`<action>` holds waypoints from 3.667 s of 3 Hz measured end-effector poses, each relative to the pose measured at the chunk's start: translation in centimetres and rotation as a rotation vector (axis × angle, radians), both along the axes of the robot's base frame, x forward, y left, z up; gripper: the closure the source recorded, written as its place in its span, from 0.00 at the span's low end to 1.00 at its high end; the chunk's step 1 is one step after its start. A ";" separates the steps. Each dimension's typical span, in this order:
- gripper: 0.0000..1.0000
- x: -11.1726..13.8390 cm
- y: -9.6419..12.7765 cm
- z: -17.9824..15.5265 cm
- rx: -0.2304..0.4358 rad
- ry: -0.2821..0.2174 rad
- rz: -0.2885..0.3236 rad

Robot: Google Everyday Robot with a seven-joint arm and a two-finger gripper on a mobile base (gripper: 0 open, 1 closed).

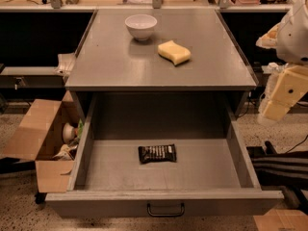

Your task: Pick rxbar chocolate from top drawer and place on counter

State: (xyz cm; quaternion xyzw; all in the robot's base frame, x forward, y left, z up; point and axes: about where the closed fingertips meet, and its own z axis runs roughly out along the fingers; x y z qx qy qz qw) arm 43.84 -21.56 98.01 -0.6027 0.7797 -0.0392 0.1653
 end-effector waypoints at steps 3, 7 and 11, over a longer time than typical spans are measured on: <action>0.00 0.1 4.5 -3.5 0.044 0.050 0.093; 0.00 -0.2 12.3 -8.9 0.075 0.146 0.197; 0.00 2.7 17.2 -18.9 0.115 0.160 0.324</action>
Offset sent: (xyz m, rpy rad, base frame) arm 0.0051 0.0242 -0.0374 0.0464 0.0530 0.0575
